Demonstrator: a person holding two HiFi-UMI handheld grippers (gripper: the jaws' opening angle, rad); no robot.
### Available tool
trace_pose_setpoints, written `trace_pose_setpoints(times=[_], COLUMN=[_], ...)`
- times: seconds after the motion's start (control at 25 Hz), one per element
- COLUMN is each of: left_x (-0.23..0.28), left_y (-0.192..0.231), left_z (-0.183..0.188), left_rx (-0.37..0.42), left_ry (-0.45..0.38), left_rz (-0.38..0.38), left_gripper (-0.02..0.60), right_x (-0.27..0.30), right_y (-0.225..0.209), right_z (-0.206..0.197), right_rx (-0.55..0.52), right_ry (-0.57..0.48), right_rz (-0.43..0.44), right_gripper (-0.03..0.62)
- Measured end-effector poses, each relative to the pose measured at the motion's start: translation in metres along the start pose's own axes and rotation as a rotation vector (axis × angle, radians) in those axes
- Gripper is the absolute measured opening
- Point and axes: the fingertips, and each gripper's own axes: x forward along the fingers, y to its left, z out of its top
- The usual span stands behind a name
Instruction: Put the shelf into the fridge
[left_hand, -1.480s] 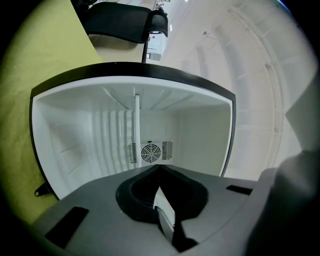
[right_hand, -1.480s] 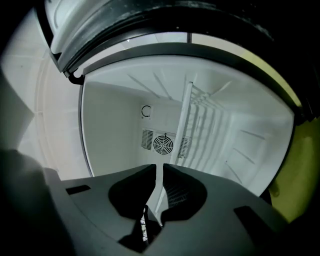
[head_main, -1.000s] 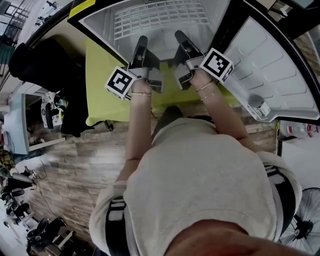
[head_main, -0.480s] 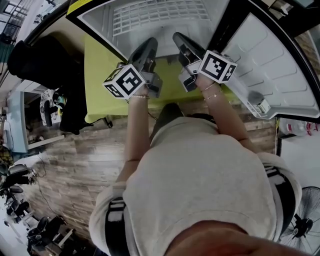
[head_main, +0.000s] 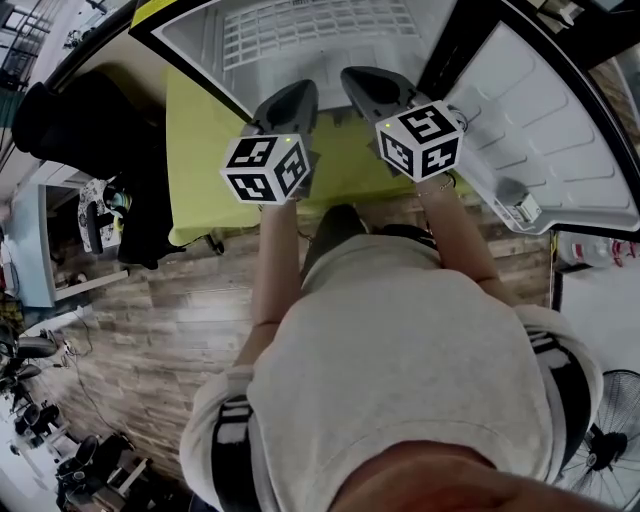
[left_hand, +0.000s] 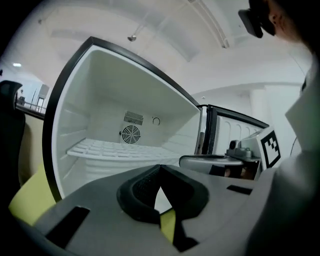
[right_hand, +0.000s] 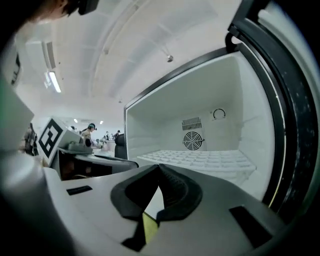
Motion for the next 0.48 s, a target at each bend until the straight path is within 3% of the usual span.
trace_pose_setpoints(times=[0.24, 0.48], left_x=[-0.005, -0.002], left_y=[0.005, -0.001], left_z=[-0.010, -0.020], left_rx=[0.143, 0.201], left_ry=[0.068, 0.107], left_rz=[0.076, 0.078], left_gripper=[0.009, 0.009], right_x=[0.003, 0.003], right_y=[0.015, 0.026], right_z=[-0.005, -0.015], right_rx=[-0.211, -0.292], right_ry=[0.044, 0.089], right_rz=[-0.021, -0.009], right_gripper=[0.003, 0.003])
